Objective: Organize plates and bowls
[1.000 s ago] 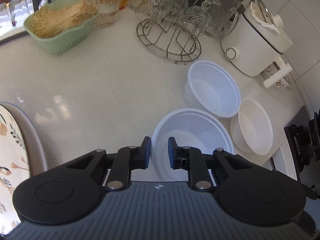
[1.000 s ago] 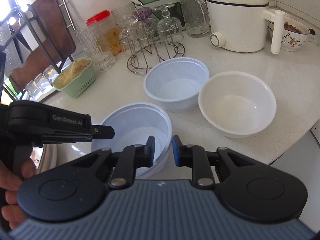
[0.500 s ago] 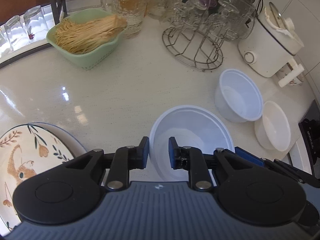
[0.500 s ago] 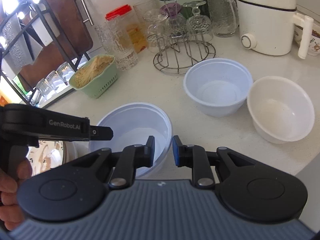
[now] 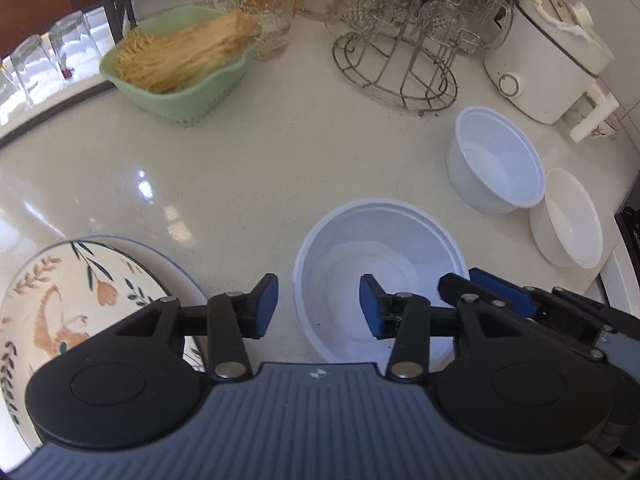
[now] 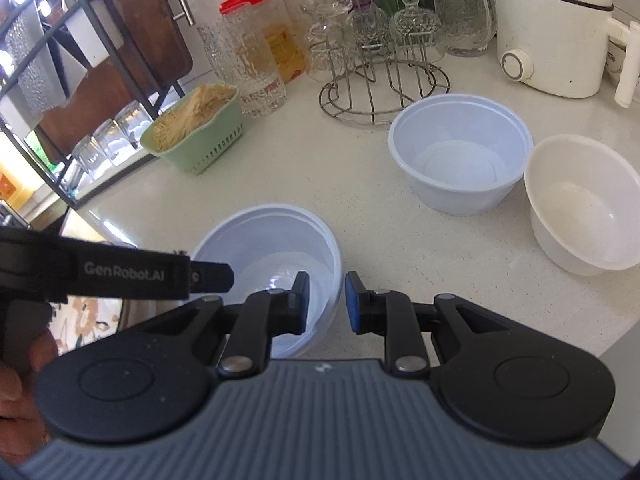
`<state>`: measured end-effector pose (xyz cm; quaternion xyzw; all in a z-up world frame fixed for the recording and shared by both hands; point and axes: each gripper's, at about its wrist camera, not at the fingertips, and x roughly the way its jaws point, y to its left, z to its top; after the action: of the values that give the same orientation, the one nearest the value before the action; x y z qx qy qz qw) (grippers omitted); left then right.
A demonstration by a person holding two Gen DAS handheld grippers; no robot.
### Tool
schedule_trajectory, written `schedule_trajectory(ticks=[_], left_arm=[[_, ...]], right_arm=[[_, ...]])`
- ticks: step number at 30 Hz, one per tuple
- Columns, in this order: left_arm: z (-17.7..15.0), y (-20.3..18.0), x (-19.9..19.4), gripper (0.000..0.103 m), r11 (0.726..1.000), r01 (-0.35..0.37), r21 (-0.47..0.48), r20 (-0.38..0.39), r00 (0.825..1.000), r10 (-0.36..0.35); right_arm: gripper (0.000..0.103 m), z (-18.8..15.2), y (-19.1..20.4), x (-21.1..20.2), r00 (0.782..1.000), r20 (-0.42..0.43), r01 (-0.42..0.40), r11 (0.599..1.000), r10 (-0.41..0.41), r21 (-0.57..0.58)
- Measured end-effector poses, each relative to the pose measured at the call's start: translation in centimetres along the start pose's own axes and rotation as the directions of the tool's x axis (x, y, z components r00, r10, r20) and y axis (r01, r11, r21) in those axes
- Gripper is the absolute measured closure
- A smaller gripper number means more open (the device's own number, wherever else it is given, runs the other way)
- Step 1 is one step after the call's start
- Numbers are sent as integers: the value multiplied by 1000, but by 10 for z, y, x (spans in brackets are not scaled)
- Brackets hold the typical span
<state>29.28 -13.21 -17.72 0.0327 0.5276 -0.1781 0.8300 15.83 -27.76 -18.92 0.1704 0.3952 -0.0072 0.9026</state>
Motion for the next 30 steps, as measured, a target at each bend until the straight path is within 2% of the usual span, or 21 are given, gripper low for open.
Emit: schedule_trajectory(ticks=[7, 14, 20, 26, 30], left_arm=[[13, 6, -30, 52, 1000, -10, -11, 66, 998, 11], [21, -6, -70, 52, 1000, 7, -21, 147, 989, -4], [21, -17, -103, 52, 1000, 7, -17, 209, 978, -3], [19, -11, -126, 52, 998, -18, -68, 245, 969, 34], [12, -12, -140, 52, 996, -8, -92, 266, 964, 32]], right_arm=[[80, 18, -4, -26, 997, 70, -10, 1000, 9, 11], [80, 37, -5, -59, 990, 137, -23, 1000, 25, -11], [80, 48, -3, -86, 986, 156, -52, 998, 56, -29], [80, 55, -4, -108, 979, 185, -80, 996, 85, -34], [80, 56, -4, -121, 975, 201, -84, 994, 95, -62]])
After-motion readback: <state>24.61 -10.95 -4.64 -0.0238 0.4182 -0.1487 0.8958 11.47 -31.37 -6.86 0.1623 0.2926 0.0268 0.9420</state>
